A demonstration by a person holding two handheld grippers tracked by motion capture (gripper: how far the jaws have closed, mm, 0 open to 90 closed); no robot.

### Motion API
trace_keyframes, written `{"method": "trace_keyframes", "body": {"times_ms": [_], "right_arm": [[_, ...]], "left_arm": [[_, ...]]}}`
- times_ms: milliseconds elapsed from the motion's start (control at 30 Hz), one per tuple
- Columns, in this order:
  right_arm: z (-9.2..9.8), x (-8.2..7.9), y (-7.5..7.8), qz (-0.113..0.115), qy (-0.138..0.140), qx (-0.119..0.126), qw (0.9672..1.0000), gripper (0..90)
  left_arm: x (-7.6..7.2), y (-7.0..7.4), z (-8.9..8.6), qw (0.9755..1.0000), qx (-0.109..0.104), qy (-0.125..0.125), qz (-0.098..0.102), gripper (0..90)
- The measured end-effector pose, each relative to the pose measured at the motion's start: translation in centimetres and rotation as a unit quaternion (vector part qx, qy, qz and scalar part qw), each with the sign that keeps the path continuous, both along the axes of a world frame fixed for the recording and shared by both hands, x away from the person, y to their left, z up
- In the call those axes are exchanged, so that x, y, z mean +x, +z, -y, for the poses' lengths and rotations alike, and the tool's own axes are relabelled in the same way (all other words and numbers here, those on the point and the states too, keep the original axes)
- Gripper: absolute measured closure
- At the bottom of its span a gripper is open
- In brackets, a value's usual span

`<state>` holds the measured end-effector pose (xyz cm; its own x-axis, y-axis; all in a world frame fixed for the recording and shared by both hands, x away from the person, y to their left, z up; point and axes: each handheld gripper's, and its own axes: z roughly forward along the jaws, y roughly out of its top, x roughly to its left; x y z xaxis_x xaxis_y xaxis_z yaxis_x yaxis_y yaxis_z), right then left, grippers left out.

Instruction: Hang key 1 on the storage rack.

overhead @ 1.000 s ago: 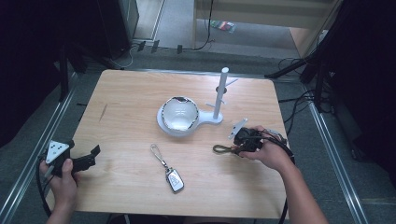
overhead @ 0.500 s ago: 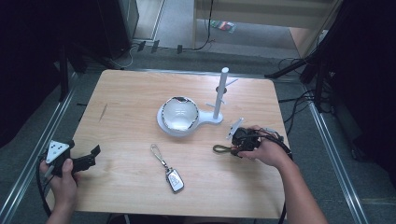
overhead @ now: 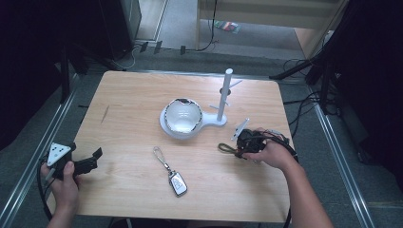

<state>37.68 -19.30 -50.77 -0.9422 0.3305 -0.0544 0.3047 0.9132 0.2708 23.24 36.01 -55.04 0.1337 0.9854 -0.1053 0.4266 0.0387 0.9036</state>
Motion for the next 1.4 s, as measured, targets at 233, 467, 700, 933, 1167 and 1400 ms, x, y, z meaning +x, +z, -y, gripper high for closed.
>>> {"method": "trace_keyframes", "body": {"times_ms": [233,467,700,933,1167,1400], "right_arm": [[0.2,0.2,0.0,-0.014,-0.013,0.008,0.9998,66.7],[0.0,0.3,0.0,-0.019,-0.021,0.000,0.9996,67.3],[-1.0,0.6,0.2,-0.030,-0.045,-0.030,0.9981,69.1],[-0.8,-0.3,0.2,-0.004,-0.059,-0.022,0.9980,70.8],[0.3,-1.0,0.1,0.031,-0.093,0.004,0.9952,71.5],[1.7,-1.5,1.1,0.075,-0.144,0.067,0.9844,71.7]], "left_arm": [[0.0,0.0,0.0,1.0000,0.001,0.000,-0.001,0.0],[0.0,0.0,0.0,1.0000,0.002,0.000,-0.001,0.0],[0.1,0.0,0.0,1.0000,0.001,0.001,-0.003,0.0],[0.1,0.0,0.0,1.0000,0.001,-0.001,-0.005,0.0],[0.1,0.0,0.0,1.0000,0.002,0.000,-0.006,0.0],[0.1,0.0,0.1,1.0000,0.005,0.001,-0.006,0.0]]}}
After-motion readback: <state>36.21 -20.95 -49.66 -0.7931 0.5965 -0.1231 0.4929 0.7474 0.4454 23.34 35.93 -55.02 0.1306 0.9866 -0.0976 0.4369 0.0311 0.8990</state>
